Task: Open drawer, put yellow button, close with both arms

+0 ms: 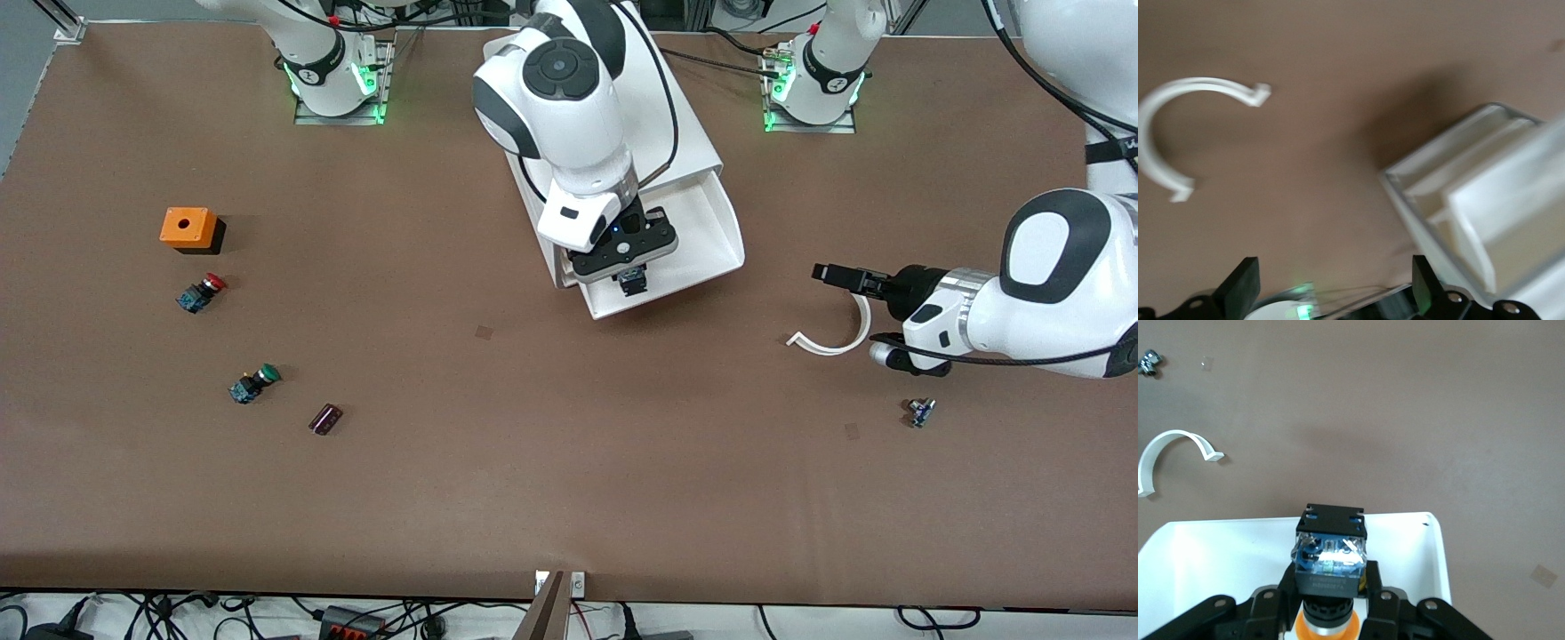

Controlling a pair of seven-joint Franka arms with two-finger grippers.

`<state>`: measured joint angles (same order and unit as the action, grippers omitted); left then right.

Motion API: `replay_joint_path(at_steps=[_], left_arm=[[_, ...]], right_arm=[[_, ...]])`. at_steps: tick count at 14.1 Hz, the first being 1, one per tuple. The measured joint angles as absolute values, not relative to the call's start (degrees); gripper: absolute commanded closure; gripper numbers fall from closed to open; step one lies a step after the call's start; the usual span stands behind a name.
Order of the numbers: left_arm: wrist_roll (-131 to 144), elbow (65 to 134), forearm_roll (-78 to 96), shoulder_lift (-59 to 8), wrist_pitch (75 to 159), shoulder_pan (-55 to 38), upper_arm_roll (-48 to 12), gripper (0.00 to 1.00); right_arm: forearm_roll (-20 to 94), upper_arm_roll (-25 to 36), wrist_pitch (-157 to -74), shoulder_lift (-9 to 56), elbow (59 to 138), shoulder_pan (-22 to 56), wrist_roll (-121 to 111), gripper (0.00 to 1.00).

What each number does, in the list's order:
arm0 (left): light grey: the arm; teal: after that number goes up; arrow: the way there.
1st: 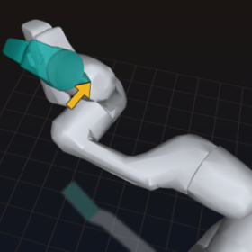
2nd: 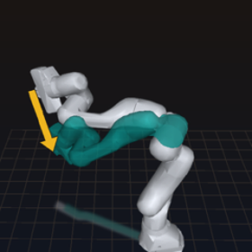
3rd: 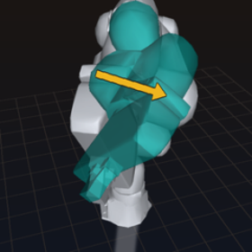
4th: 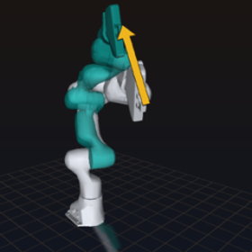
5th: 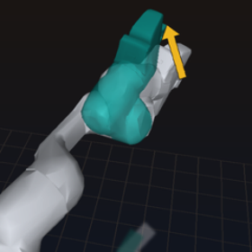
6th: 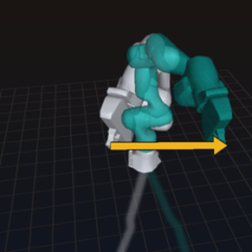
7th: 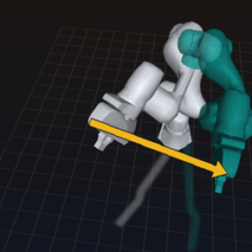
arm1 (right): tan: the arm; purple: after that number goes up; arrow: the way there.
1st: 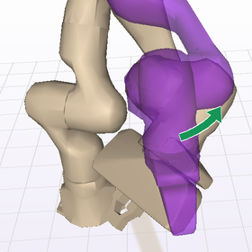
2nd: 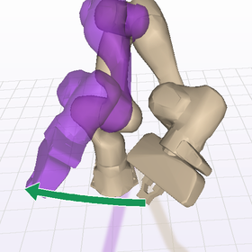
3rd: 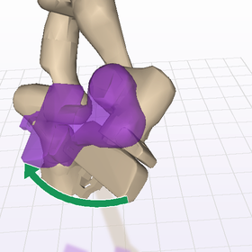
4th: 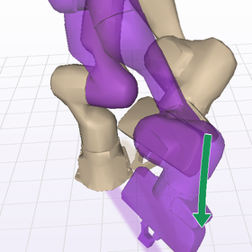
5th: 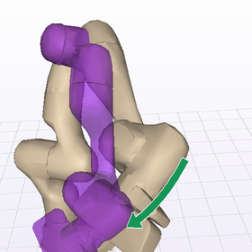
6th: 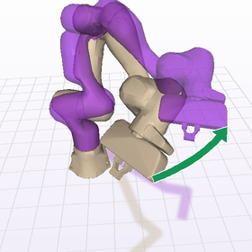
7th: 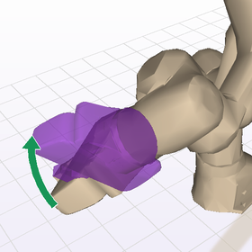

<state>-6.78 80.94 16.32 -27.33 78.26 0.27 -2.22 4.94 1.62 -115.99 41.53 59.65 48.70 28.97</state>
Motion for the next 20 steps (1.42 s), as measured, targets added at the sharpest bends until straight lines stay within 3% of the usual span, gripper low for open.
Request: replay_joint_path(at_steps=[8,17,18,19,20], left_arm=[[-6.0,74.9,4.1,-32.1,86.4,-0.3,-2.0,0.00],[-1.4,72.1,1.4,-33.1,86.8,-0.1,-1.7,0.00],[-1.3,72.1,1.4,-33.1,86.8,-0.1,-1.7,0.00],[-1.2,72.1,1.4,-33.1,86.8,-0.1,-1.7,0.00],[-1.1,72.1,1.4,-33.1,86.8,-0.1,-1.7,0.00]], right_arm=[[5.0,1.5,-115.8,44.0,59.6,51.9,30.4,1.00],[5.0,1.6,-111.8,44.0,59.4,52.4,30.5,1.00],[5.0,1.6,-111.8,44.0,59.4,52.5,30.5,0.71],[5.0,1.6,-111.7,44.0,59.4,52.6,30.5,0.01],[5.0,1.6,-111.7,44.0,59.4,52.7,30.5,0.00]])
